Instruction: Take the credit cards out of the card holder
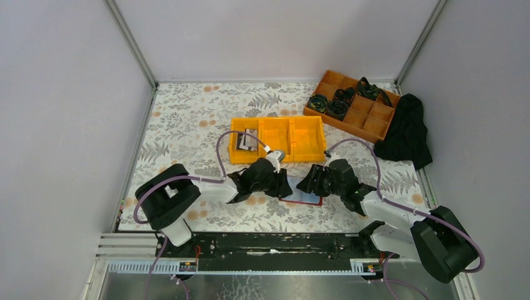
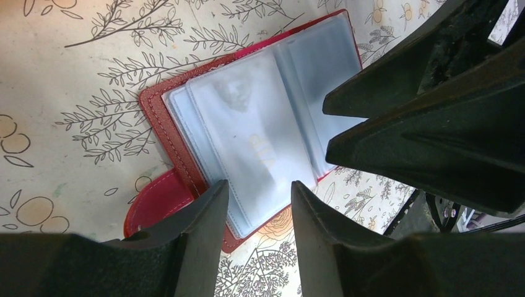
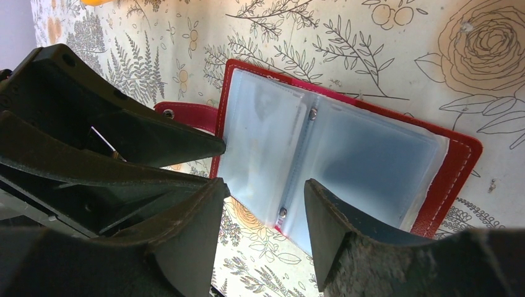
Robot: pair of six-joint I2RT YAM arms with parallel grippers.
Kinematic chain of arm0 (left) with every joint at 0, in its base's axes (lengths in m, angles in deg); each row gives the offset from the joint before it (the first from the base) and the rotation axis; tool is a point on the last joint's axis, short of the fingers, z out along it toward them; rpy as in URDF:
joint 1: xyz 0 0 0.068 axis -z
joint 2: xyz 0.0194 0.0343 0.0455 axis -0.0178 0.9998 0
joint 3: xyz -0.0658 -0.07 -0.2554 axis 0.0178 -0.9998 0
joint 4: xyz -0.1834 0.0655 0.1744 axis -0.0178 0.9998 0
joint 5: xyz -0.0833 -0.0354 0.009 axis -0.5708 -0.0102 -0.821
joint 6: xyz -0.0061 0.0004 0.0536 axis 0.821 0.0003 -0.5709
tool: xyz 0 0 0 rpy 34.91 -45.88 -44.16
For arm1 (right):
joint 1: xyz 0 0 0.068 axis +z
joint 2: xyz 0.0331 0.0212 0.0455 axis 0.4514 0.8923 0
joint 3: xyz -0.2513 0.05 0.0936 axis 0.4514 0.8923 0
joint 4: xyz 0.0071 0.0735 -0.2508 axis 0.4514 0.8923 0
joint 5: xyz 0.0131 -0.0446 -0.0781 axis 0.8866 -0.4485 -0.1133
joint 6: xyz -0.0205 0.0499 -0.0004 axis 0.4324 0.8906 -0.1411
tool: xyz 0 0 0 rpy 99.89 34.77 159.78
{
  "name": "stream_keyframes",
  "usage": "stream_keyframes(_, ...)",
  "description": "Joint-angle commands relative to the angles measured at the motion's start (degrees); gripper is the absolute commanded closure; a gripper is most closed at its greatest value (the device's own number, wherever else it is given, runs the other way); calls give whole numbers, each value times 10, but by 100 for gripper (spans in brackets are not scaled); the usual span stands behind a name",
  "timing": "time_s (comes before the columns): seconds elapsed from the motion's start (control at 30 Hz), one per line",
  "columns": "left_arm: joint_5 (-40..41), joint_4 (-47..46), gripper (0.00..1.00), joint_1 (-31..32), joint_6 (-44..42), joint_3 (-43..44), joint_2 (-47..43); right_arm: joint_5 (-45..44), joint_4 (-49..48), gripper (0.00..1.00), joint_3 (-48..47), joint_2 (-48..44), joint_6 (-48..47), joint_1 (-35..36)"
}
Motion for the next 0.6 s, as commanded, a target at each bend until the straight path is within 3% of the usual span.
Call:
stream_keyframes(0.0, -5, -24, 50, -2, -3, 9, 14, -9, -15, 42, -7, 1, -4, -2)
stream_keyframes(0.23, -41, -61, 50, -2, 13, 9, 32, -10, -18, 42, 0, -3, -1, -2)
stream_keyframes(0.57, -105, -188, 50, -3, 68, -8, 75, -16, -5, 42, 6, -21, -3, -1)
